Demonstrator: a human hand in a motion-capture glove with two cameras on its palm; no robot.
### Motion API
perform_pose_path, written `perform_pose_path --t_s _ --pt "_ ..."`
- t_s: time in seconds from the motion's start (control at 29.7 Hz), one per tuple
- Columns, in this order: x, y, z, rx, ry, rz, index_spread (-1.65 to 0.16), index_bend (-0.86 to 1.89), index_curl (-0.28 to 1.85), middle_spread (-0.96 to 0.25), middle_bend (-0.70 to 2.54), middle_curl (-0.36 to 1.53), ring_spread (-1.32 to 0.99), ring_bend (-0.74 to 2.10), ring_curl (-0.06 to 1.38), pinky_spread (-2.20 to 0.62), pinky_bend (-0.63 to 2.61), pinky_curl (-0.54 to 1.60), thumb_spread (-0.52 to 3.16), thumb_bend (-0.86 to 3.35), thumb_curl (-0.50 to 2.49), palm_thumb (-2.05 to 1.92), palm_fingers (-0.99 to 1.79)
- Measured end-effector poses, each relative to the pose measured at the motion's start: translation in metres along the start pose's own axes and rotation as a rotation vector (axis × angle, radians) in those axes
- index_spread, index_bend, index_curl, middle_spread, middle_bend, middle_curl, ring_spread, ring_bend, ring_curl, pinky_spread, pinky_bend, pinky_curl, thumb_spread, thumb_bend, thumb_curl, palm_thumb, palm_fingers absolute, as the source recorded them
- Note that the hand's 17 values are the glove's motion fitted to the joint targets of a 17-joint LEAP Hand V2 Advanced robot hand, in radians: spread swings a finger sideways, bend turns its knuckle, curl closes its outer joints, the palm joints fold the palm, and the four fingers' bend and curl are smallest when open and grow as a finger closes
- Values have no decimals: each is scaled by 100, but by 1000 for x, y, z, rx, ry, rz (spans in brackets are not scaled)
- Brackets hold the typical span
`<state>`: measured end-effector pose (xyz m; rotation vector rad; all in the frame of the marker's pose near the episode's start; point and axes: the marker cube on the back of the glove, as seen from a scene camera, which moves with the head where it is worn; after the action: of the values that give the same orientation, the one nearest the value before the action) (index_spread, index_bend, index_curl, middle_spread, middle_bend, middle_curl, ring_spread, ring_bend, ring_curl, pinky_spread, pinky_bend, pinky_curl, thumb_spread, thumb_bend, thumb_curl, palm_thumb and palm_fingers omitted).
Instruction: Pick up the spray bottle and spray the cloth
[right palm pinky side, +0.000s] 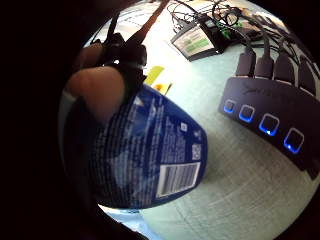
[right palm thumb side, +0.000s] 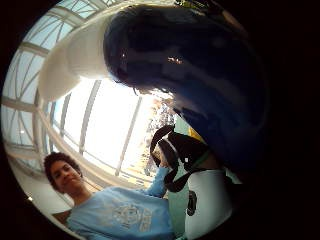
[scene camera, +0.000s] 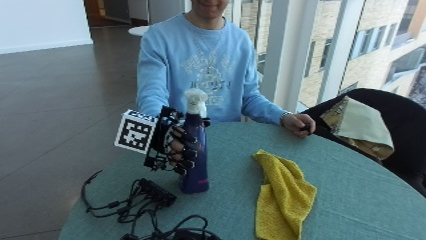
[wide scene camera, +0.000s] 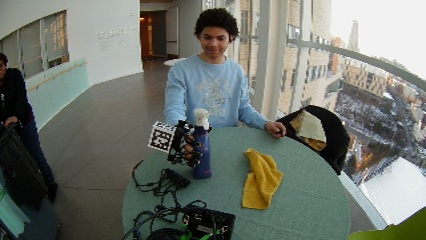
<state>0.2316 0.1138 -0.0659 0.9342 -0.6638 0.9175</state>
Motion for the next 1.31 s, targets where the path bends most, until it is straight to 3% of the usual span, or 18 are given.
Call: perform_pose_path --t_s 0.44,0.71,0.94,1.31 --pt "-6 -13 -2 -17 -2 -17 -28 15 28 -8 26 41 -1 45 35 26 24 33 95 3 41 80 90" --pt "-31 -20 -12 -243 43 -13 -26 11 29 -8 26 42 0 46 36 26 22 33 93 -1 45 82 97" --pt "-43 -39 -7 -470 118 110 -25 10 28 -8 25 43 1 46 37 26 23 34 92 -2 48 82 101" --pt "-46 -56 17 -675 146 230 -23 10 27 -6 24 43 2 47 38 26 24 36 91 -2 51 81 103"
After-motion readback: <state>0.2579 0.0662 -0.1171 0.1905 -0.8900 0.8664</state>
